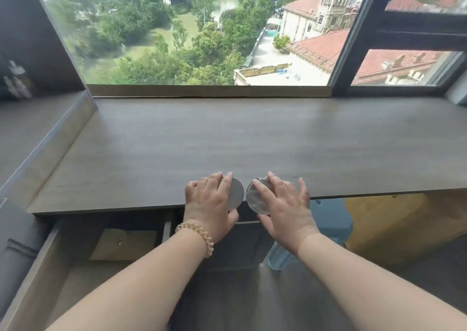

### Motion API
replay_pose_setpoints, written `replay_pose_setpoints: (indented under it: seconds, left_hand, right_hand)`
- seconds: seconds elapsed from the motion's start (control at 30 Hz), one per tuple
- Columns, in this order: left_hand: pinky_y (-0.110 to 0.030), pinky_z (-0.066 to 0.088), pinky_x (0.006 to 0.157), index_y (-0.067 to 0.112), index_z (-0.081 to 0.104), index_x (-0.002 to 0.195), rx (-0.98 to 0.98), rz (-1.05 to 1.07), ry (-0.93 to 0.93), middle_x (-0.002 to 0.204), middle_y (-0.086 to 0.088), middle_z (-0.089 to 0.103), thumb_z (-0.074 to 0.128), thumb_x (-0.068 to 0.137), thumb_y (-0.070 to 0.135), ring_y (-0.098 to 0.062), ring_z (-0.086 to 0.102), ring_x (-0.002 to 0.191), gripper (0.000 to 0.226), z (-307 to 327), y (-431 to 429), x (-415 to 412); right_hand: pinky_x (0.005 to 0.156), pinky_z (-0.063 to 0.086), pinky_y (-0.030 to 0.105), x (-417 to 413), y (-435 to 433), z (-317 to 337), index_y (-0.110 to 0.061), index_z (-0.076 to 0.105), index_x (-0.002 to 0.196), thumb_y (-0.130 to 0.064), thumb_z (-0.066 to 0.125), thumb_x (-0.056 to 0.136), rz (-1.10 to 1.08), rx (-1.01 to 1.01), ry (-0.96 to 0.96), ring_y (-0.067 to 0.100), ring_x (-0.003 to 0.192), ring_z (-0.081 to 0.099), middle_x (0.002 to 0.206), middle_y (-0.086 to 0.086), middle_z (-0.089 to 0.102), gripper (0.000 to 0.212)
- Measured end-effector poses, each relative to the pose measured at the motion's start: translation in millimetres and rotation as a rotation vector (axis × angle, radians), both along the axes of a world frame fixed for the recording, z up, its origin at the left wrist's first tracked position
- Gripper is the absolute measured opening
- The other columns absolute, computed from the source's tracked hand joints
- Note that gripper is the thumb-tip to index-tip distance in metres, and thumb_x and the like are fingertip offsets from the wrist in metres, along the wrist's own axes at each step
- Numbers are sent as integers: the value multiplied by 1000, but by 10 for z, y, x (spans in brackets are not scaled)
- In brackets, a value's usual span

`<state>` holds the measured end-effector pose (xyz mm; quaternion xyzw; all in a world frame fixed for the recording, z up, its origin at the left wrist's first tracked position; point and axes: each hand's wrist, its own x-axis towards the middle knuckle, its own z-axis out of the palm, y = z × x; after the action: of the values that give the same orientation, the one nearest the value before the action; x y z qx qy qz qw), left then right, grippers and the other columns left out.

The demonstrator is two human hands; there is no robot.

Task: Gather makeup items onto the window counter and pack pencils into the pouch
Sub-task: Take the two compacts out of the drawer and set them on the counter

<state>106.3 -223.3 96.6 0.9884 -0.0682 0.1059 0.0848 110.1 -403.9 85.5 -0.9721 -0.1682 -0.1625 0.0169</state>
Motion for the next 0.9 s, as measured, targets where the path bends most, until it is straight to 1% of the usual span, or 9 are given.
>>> replay_pose_setpoints:
  seconds: [0.07, 0.13, 0.2, 0.23, 0.33, 0.5, 0.63, 0.77, 0.9]
  left_hand:
    - [-35, 16, 105, 27, 22, 146, -26, 19, -5, 148, 4, 32, 55, 78, 47, -16, 33, 134, 78, 31, -427, 94]
    - [-35, 16, 105, 27, 20, 146, -34, 39, -6, 150, 4, 30, 55, 79, 46, -17, 31, 134, 78, 62, -806, 200]
    - [-36, 16, 105, 26, 20, 146, -40, 50, -3, 151, 3, 29, 55, 79, 45, -17, 31, 134, 78, 83, -1071, 284]
    - [-36, 16, 105, 26, 20, 146, -35, 49, 5, 151, 3, 29, 56, 79, 44, -17, 31, 134, 78, 89, -1205, 330]
    - [-37, 16, 106, 27, 19, 146, -5, 47, 24, 151, 3, 28, 56, 79, 42, -17, 31, 134, 78, 83, -1515, 503]
    - [-36, 16, 104, 31, 18, 146, -2, 42, 42, 150, 4, 30, 57, 77, 41, -18, 32, 133, 80, 9, -1814, 890]
    - [-36, 18, 104, 31, 17, 146, 2, 23, 105, 150, 4, 28, 56, 77, 42, -18, 31, 133, 80, -126, -2025, 1300]
    - [-38, 20, 103, 29, 17, 146, -22, -2, 165, 148, 3, 31, 54, 79, 42, -20, 35, 130, 77, -282, -2224, 1764]
    - [-37, 19, 104, 27, 17, 146, -35, -21, 241, 147, 3, 30, 53, 80, 43, -21, 34, 129, 77, -414, -2432, 2105]
  right_hand:
    - [102, 14, 56, 119, -427, 84, -30, 47, 126, -37, 83, 53, 11, -36, 5, 24, 110, 52, 128, 11, 57, 83]
    - [102, 15, 56, 227, -823, 129, -30, 49, 125, -38, 83, 52, -5, -78, 43, 26, 108, 56, 127, 11, 58, 81]
    - [105, 17, 57, 327, -1091, 175, -30, 51, 127, -37, 82, 57, -32, -99, 94, 28, 111, 57, 131, 12, 55, 77]
    - [108, 16, 57, 383, -1222, 197, -31, 48, 132, -37, 78, 64, -46, -103, 125, 29, 117, 53, 137, 11, 50, 74]
    - [113, 1, 55, 564, -1547, 182, -32, 31, 144, -36, 62, 82, -63, -87, 176, 28, 135, 32, 153, 9, 27, 68]
    - [113, -3, 53, 926, -1844, 78, -35, 21, 146, -41, 54, 88, -120, -50, 228, 25, 138, 24, 156, 6, 17, 67]
    - [113, -5, 52, 1325, -2030, -52, -36, 16, 147, -45, 50, 89, -173, -44, 276, 25, 138, 24, 156, 5, 16, 68]
    - [114, -4, 51, 1734, -2248, -180, -36, 15, 147, -45, 52, 88, -204, -49, 304, 26, 136, 26, 156, 6, 17, 70]
    - [115, -3, 48, 2088, -2442, -297, -36, 14, 148, -44, 52, 88, -217, -39, 349, 26, 136, 26, 156, 5, 16, 71]
